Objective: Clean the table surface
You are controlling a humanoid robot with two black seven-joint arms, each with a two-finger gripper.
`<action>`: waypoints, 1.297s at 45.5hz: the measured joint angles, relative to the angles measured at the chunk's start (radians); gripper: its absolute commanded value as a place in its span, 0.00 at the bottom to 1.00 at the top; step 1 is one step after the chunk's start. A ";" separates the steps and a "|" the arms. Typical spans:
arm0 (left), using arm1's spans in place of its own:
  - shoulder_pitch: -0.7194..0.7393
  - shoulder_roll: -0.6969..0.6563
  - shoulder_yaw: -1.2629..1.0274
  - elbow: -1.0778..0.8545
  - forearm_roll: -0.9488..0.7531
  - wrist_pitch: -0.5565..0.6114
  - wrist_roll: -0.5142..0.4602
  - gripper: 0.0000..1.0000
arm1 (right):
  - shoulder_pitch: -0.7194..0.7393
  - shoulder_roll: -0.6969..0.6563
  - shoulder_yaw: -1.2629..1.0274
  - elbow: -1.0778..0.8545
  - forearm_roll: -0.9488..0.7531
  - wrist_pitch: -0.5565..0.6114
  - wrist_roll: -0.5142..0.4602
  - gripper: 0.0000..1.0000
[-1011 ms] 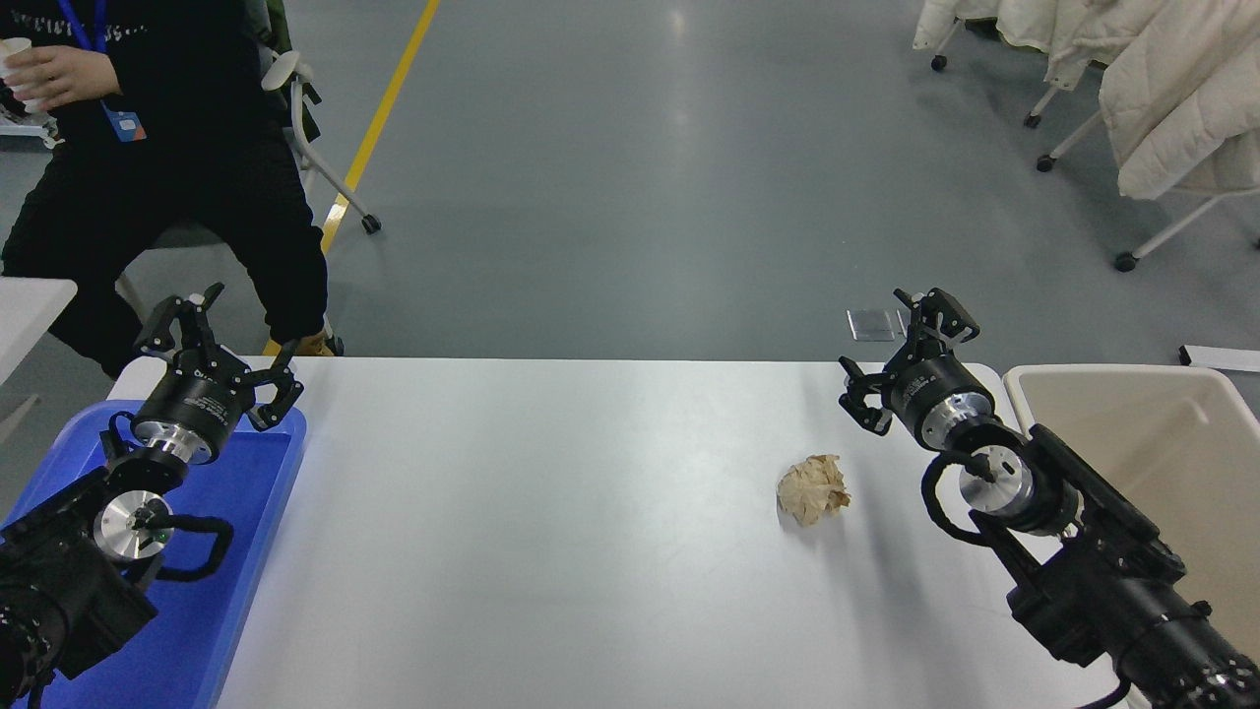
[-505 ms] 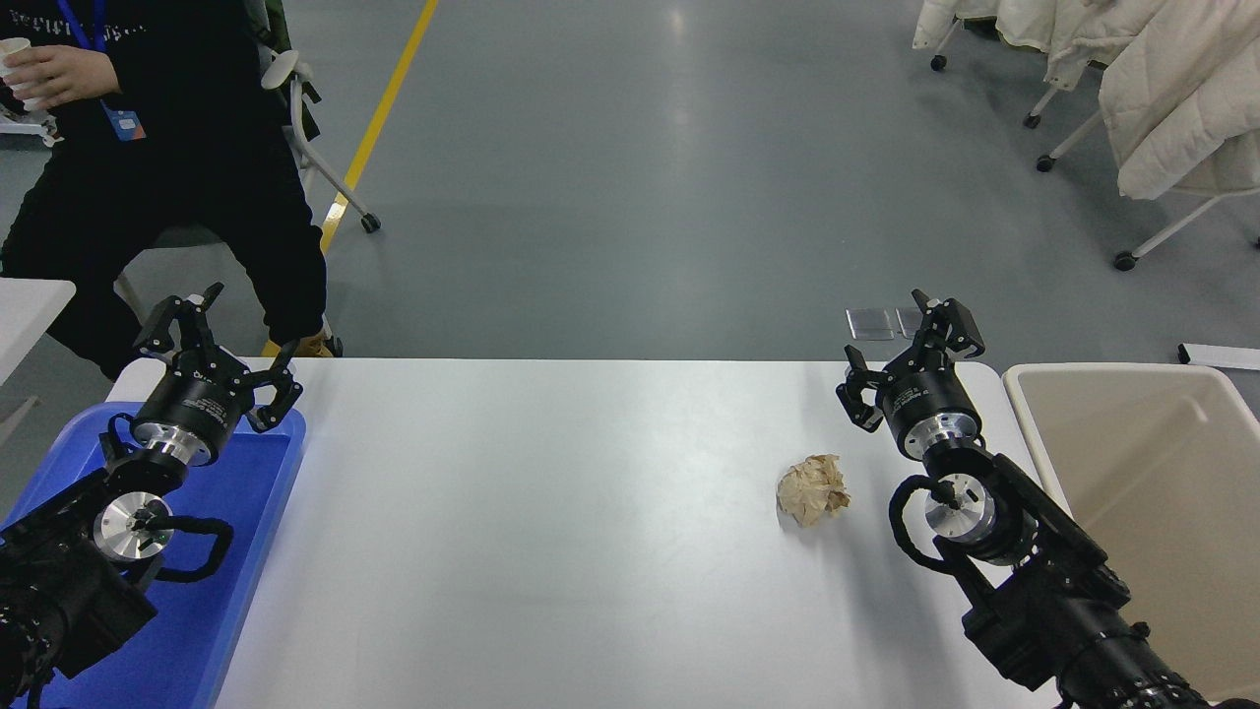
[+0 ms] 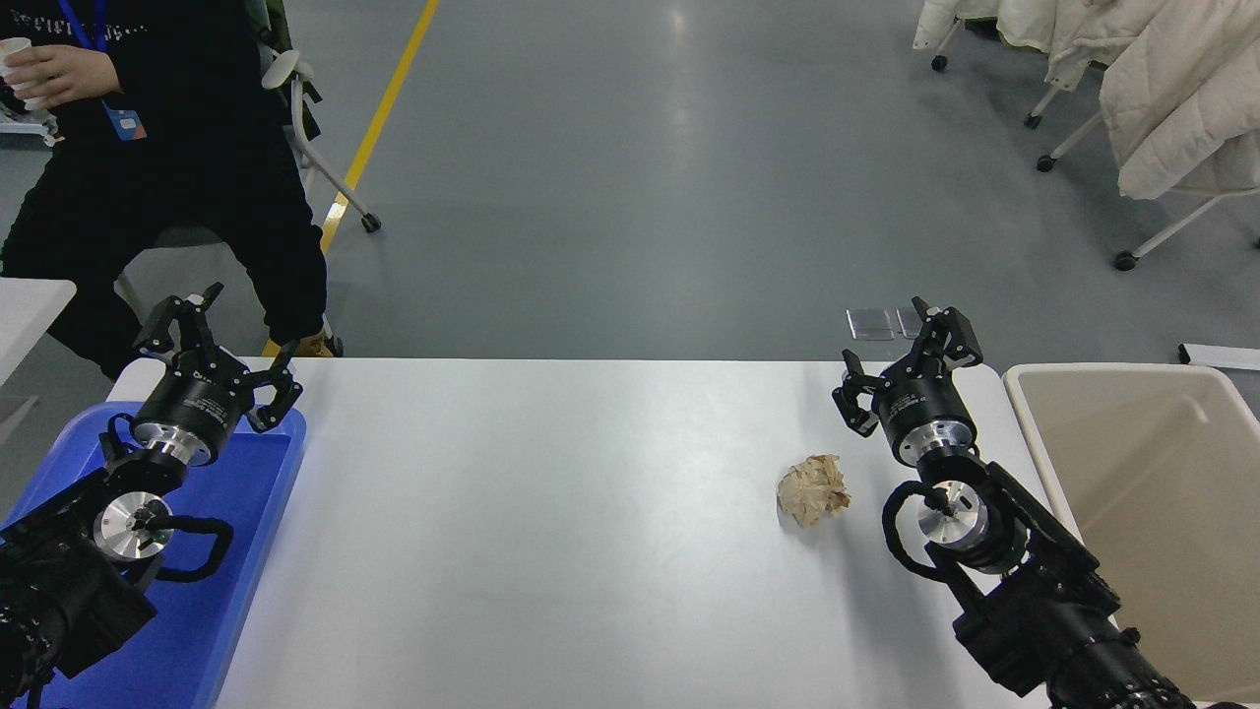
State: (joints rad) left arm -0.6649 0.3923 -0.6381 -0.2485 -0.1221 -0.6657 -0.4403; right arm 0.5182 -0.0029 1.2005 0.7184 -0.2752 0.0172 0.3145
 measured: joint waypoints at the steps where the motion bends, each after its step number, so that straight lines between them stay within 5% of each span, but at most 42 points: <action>1: 0.000 0.000 0.000 0.000 0.000 0.000 0.000 1.00 | -0.002 0.000 -0.001 0.000 0.009 0.009 0.000 1.00; 16: 0.000 0.000 0.000 0.000 0.000 0.000 0.000 1.00 | -0.016 -0.001 -0.002 0.010 0.078 0.114 0.013 1.00; 24: -0.001 0.000 0.000 0.000 0.000 0.000 0.000 1.00 | -0.018 -0.046 -0.031 0.029 -0.067 0.124 0.024 1.00; 39: -0.001 0.000 0.000 0.000 0.000 -0.001 0.000 1.00 | -0.018 -0.194 -0.141 0.140 -0.406 0.046 0.033 1.00; 59: -0.001 0.000 0.000 0.000 0.000 -0.002 0.001 1.00 | 0.005 -0.334 -0.396 0.290 -0.491 -0.096 0.023 1.00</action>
State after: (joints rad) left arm -0.6656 0.3926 -0.6381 -0.2485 -0.1225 -0.6673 -0.4396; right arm 0.5233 -0.3370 0.8044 1.0084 -0.7667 -0.0791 0.3377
